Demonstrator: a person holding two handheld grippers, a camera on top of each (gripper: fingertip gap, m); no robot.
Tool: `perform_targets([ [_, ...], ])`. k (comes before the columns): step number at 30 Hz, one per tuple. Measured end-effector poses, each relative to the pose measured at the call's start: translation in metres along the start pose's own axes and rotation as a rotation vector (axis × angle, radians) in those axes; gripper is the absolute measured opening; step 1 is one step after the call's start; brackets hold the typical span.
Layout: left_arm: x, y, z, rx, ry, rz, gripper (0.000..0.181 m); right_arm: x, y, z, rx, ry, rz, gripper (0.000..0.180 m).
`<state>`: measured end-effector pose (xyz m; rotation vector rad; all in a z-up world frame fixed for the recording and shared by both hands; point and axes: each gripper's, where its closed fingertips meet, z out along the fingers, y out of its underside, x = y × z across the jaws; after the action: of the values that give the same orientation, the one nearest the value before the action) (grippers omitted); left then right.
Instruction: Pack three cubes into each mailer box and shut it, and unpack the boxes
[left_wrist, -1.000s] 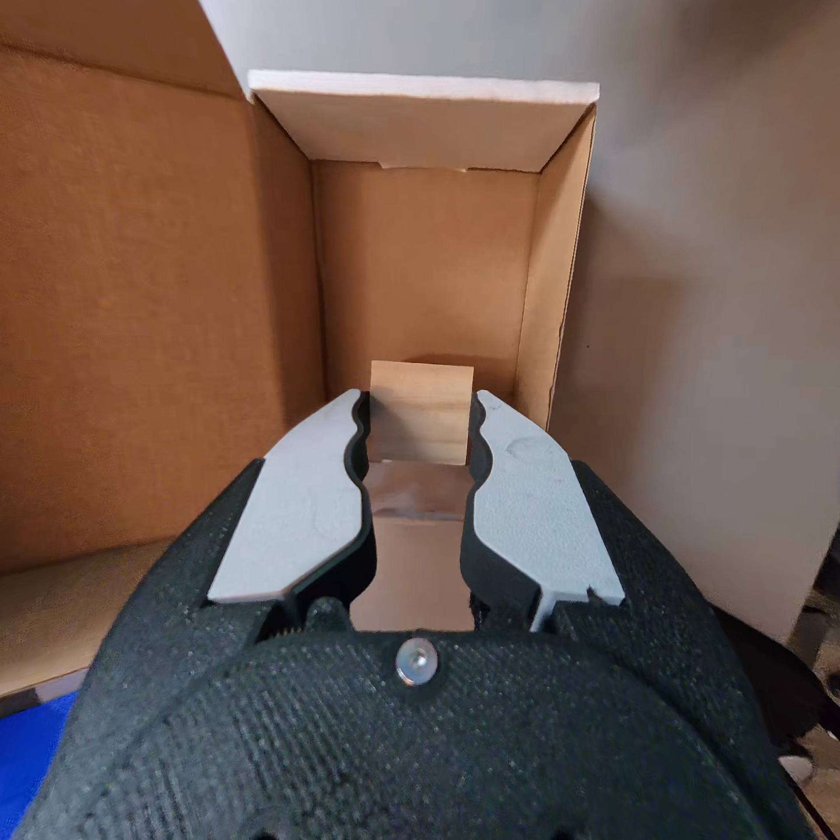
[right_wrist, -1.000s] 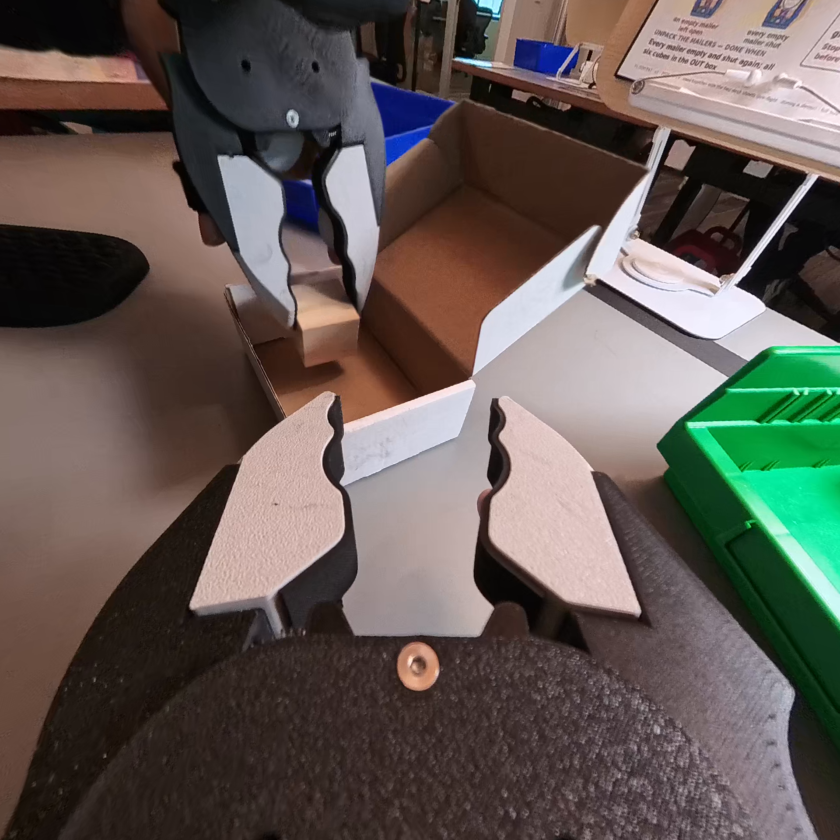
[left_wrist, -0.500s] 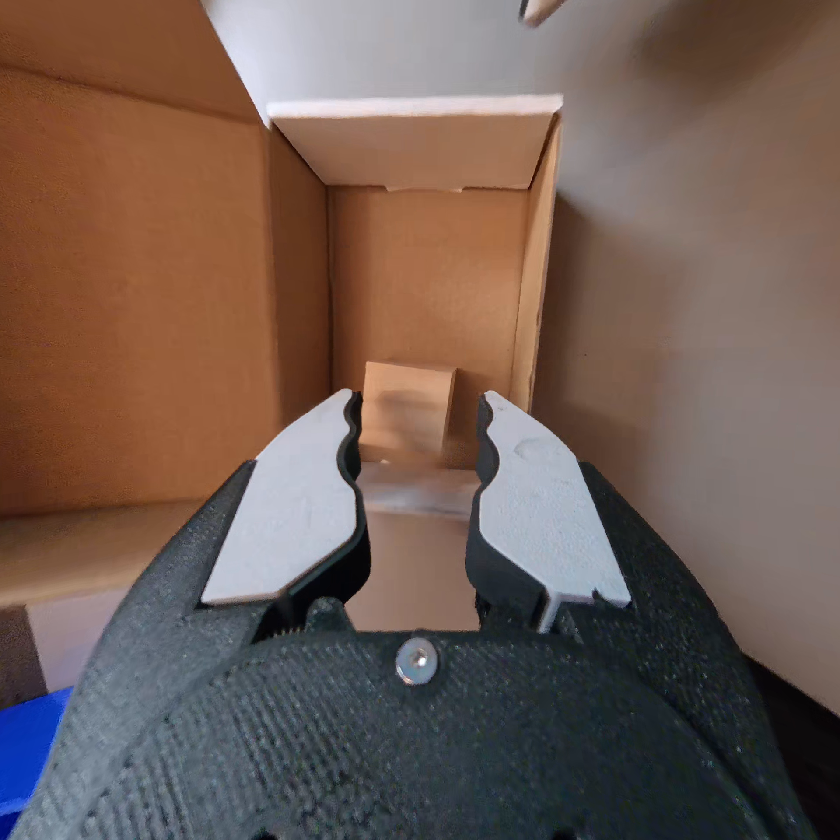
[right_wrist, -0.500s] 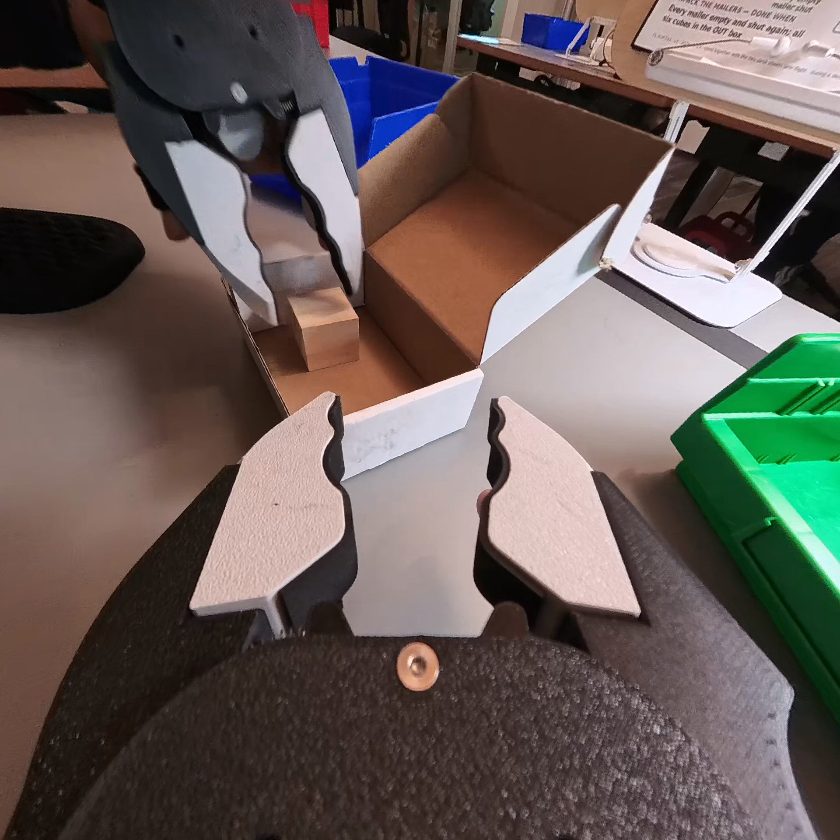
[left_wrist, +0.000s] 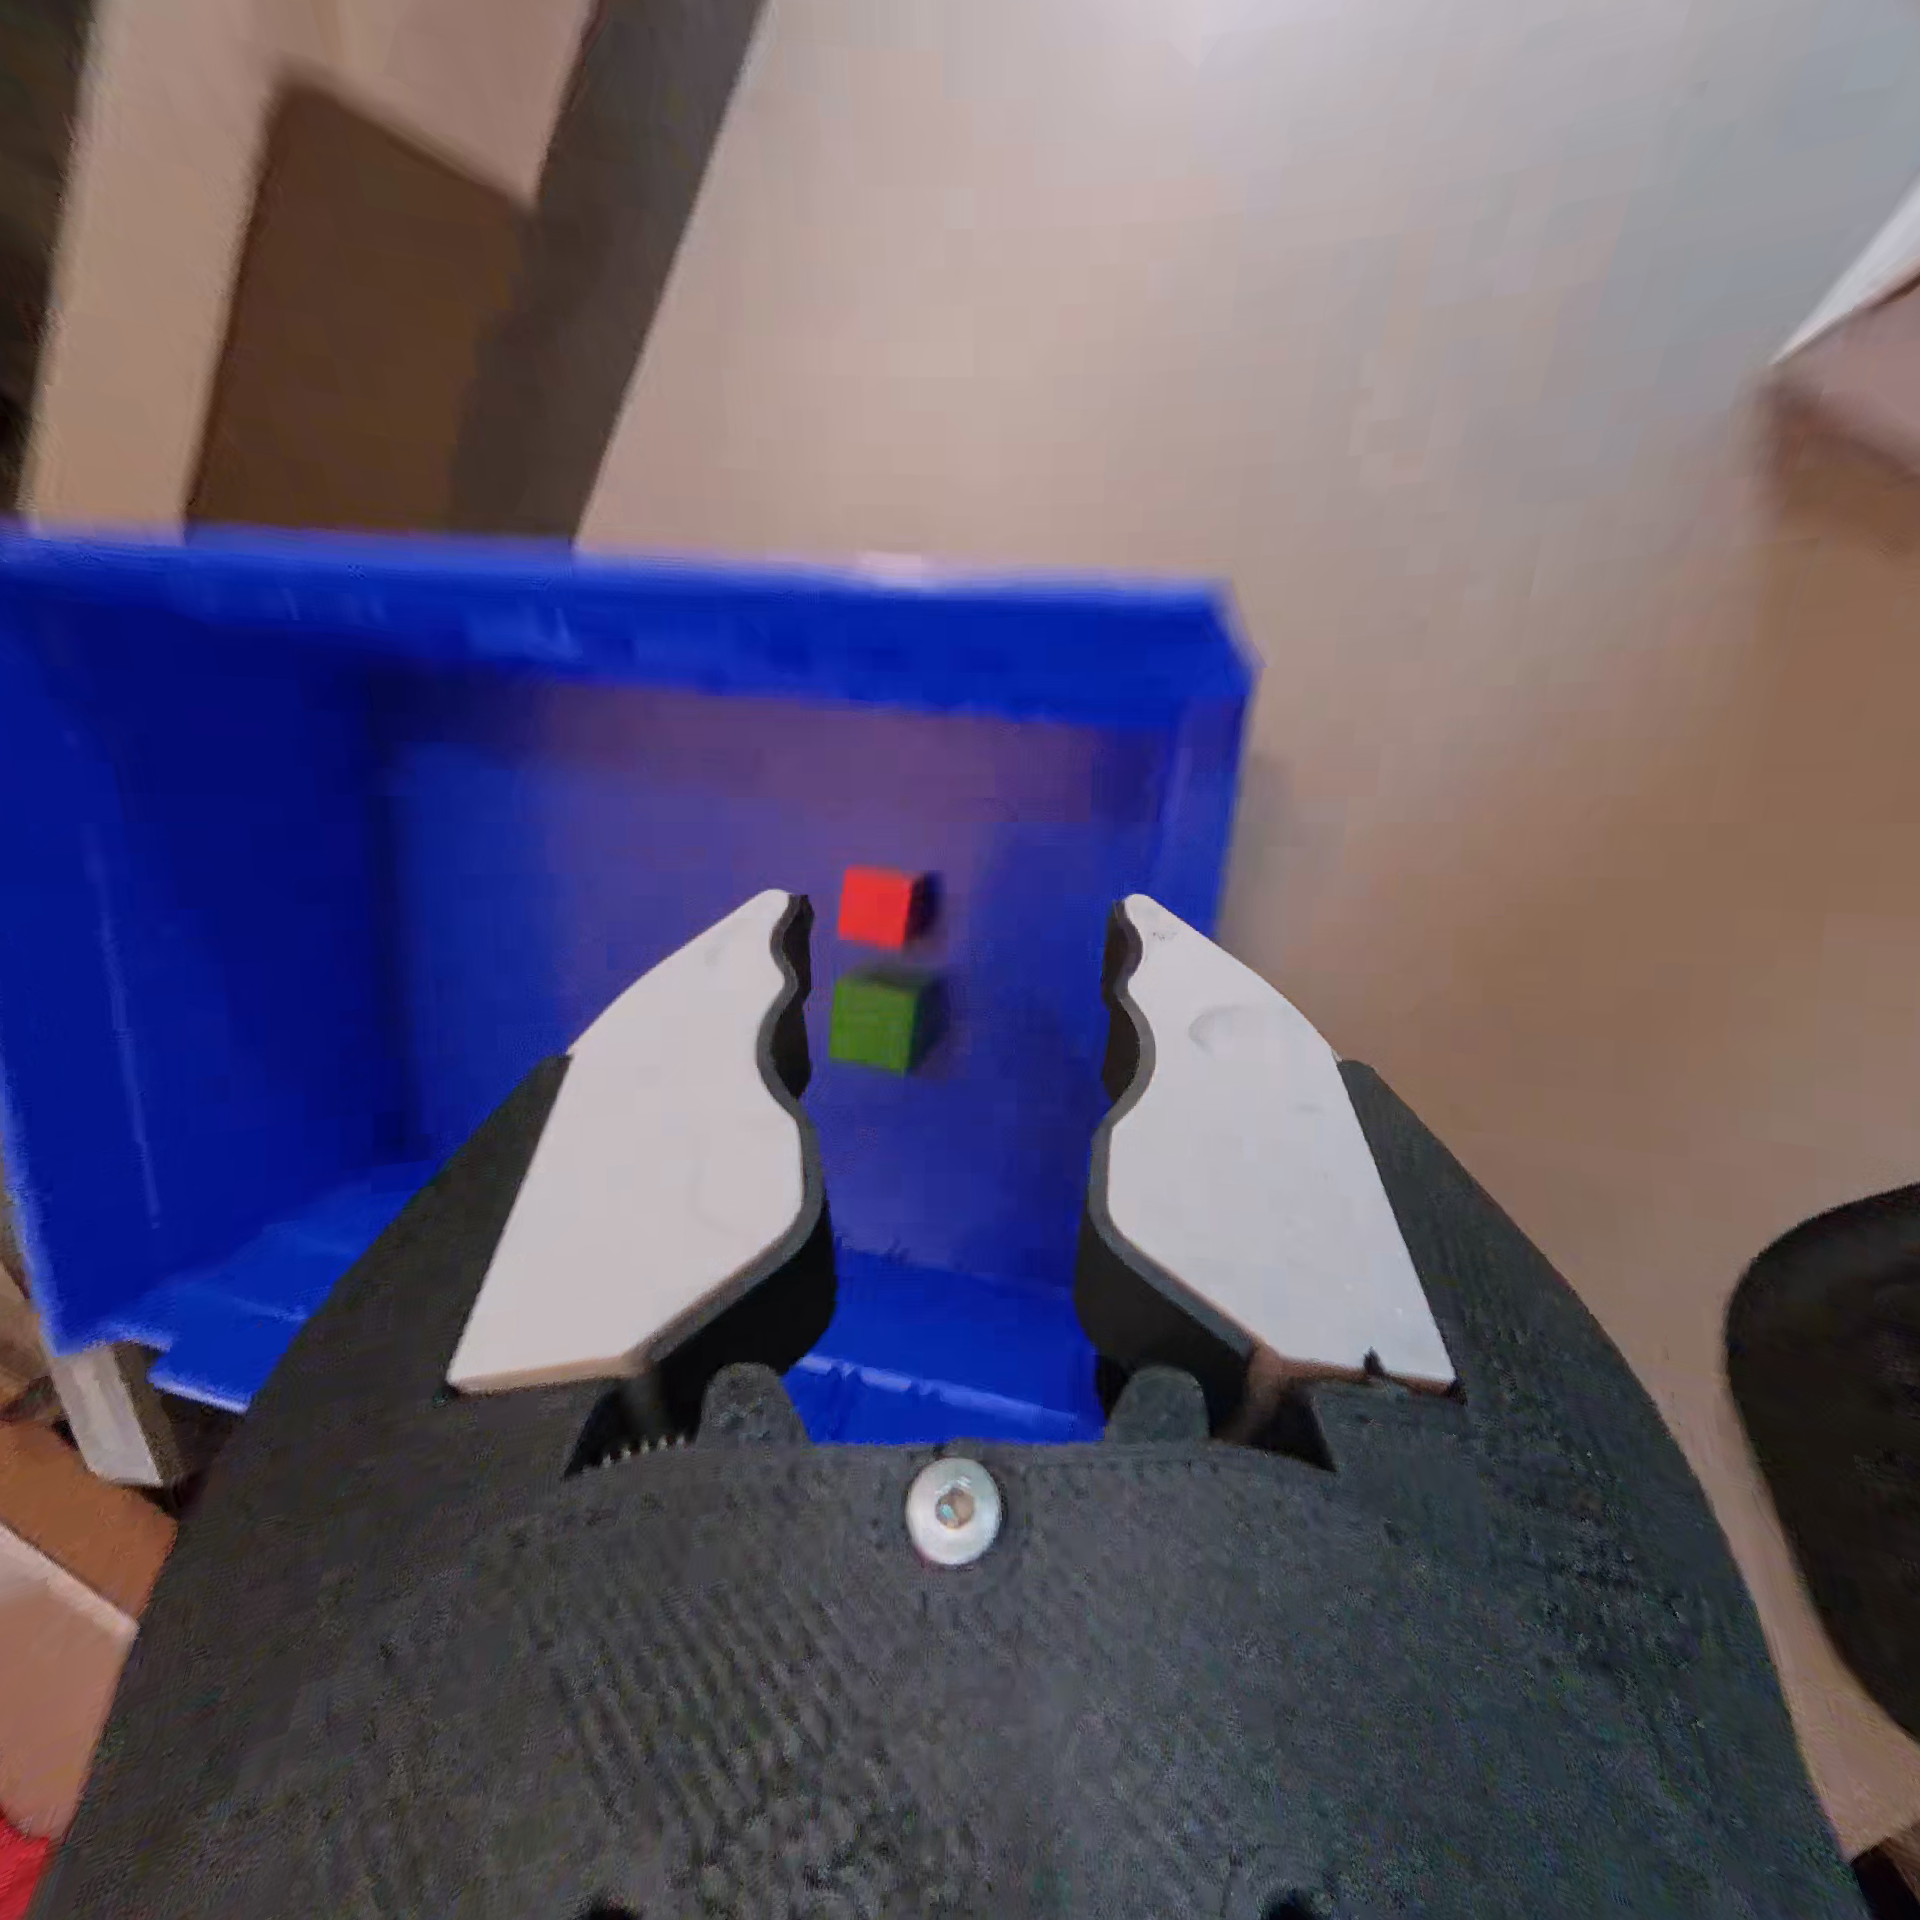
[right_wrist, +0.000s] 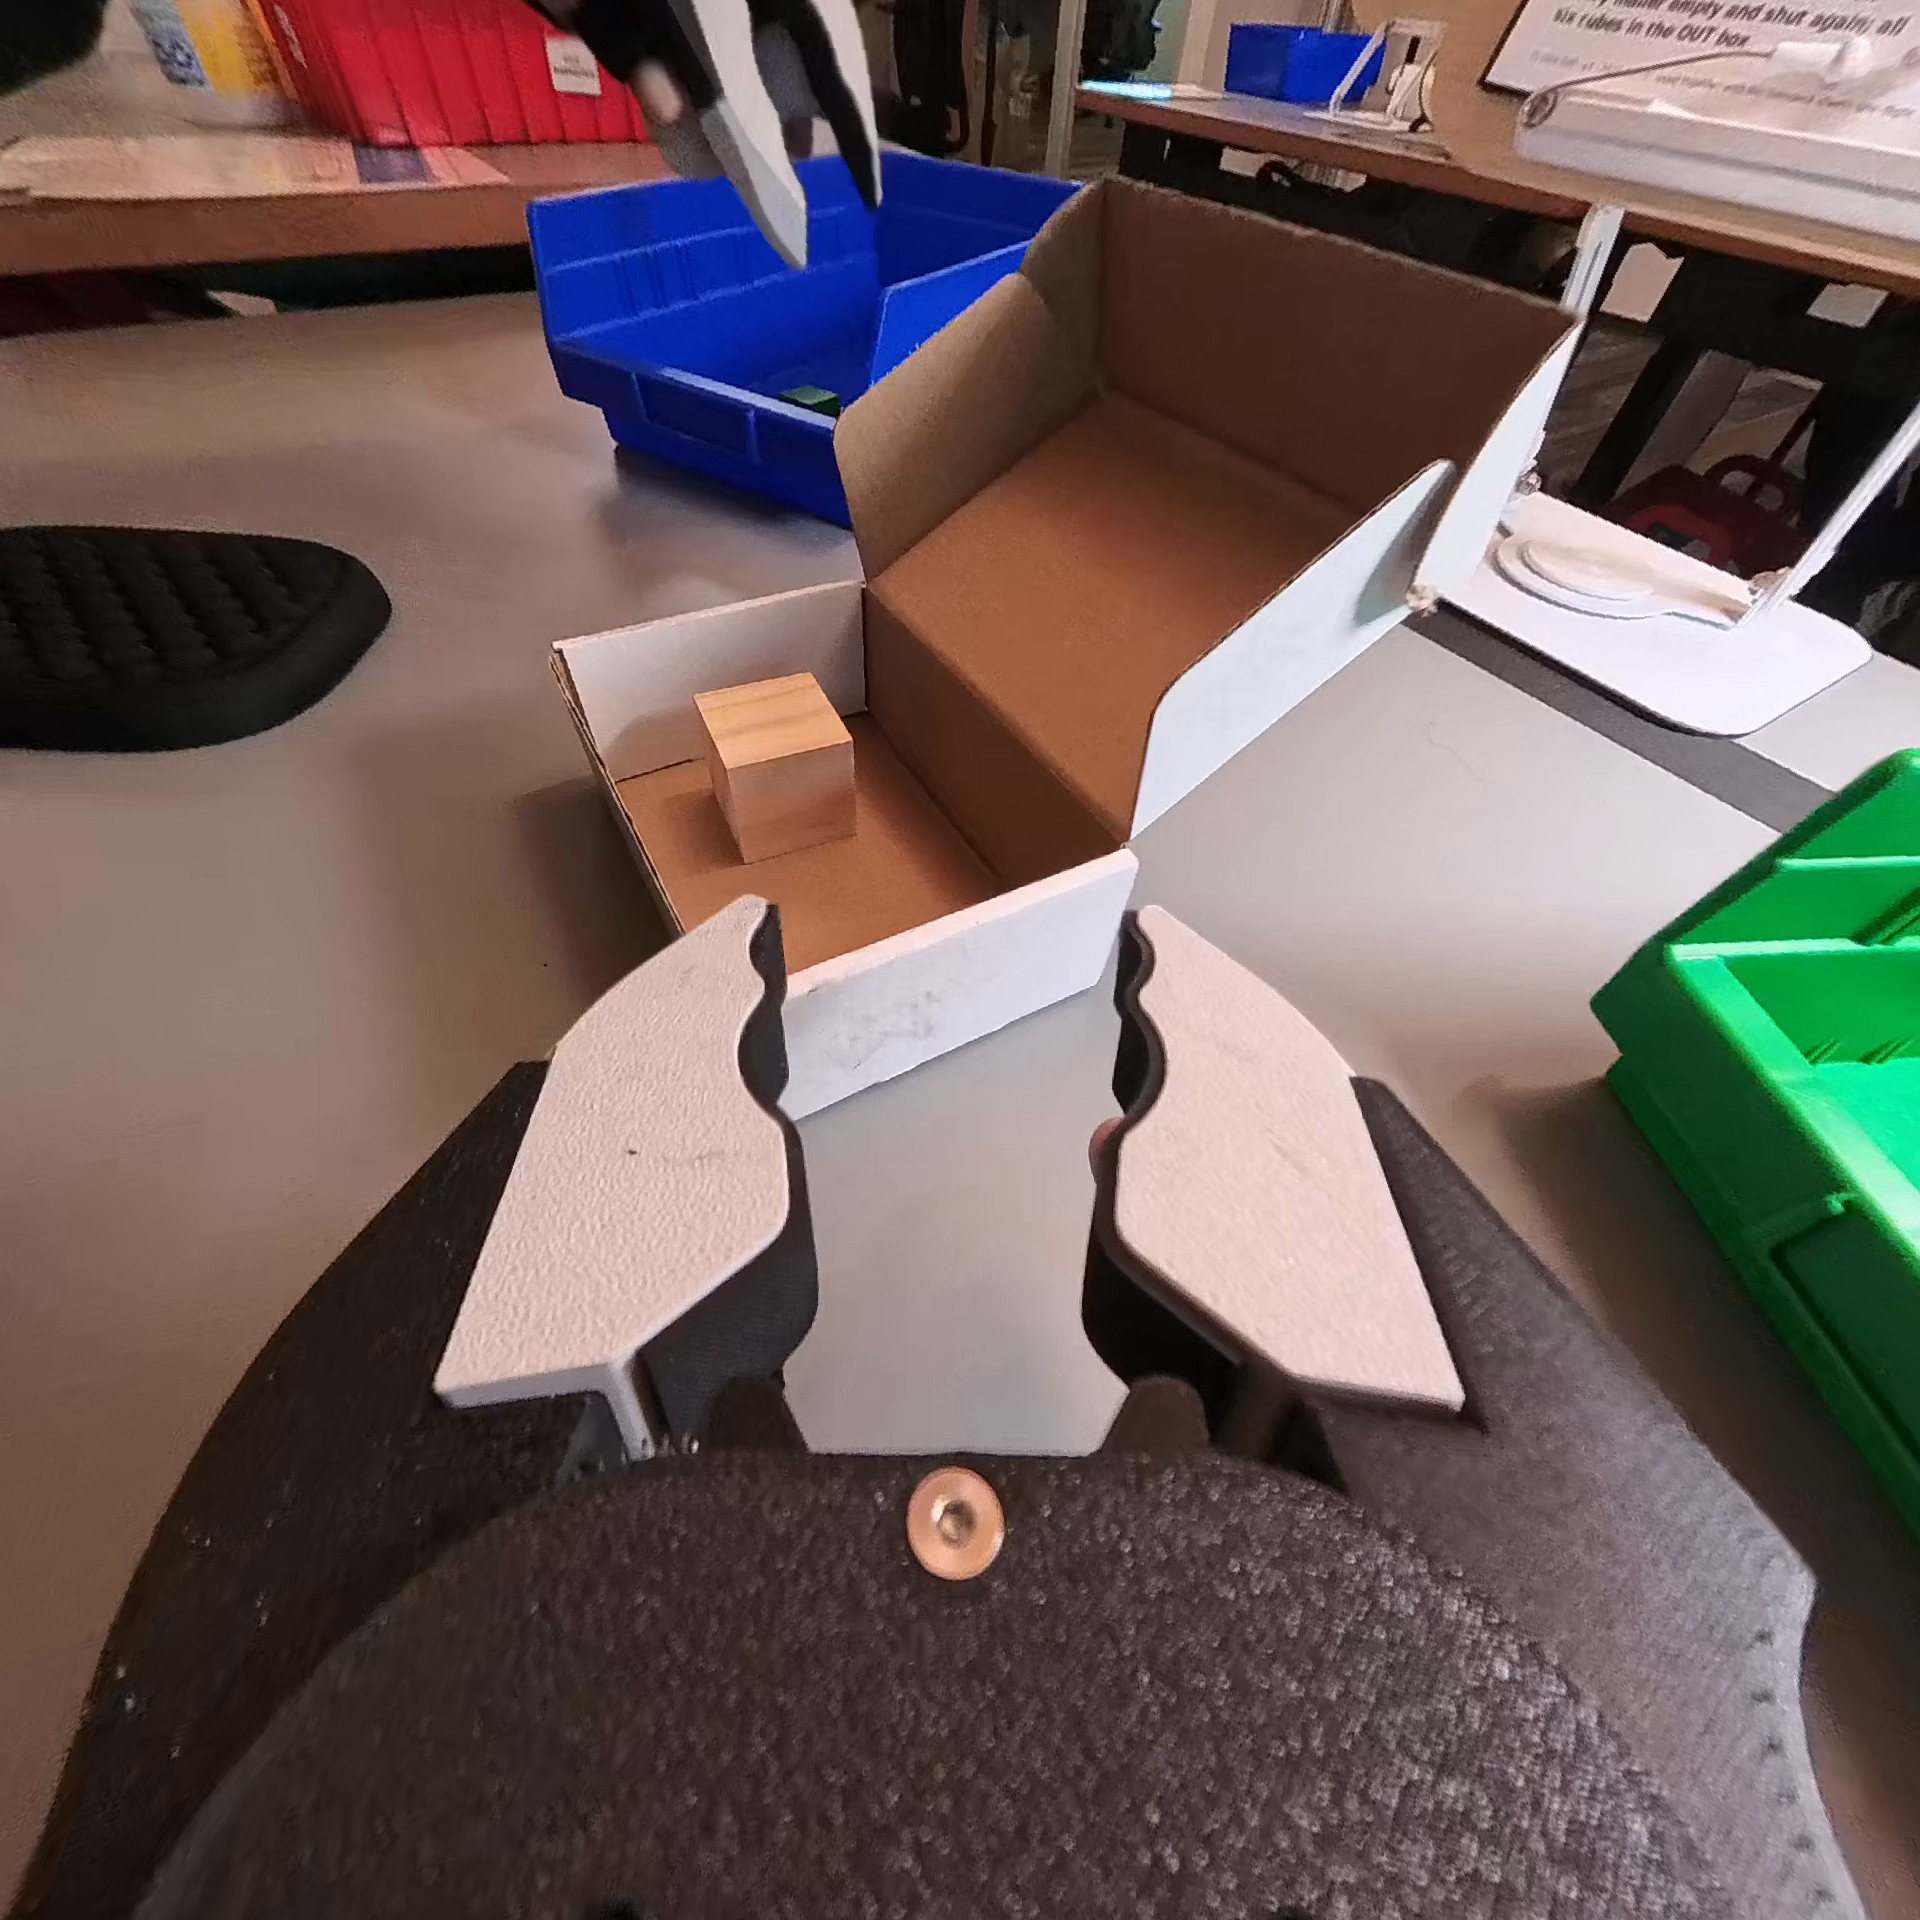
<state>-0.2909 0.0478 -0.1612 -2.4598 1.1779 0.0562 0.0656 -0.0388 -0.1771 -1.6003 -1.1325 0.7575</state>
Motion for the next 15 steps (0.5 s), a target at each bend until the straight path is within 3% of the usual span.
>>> perform_targets([
  [1,-0.008,0.018,0.010,-0.047,0.009,-0.018,0.055,-0.001,0.001,0.000,-0.005,-0.002,0.000,0.061],
  [6,-0.026,0.070,0.041,-0.147,0.070,-0.093,0.055,0.001,0.004,0.002,-0.015,0.000,0.000,0.061],
  [12,-0.025,0.083,0.056,-0.200,0.098,-0.077,0.049,0.001,0.009,0.006,-0.035,-0.005,0.011,0.061],
  [15,-0.022,0.084,0.059,-0.230,0.113,-0.054,0.036,0.001,0.010,0.006,-0.039,-0.003,0.009,0.061],
])
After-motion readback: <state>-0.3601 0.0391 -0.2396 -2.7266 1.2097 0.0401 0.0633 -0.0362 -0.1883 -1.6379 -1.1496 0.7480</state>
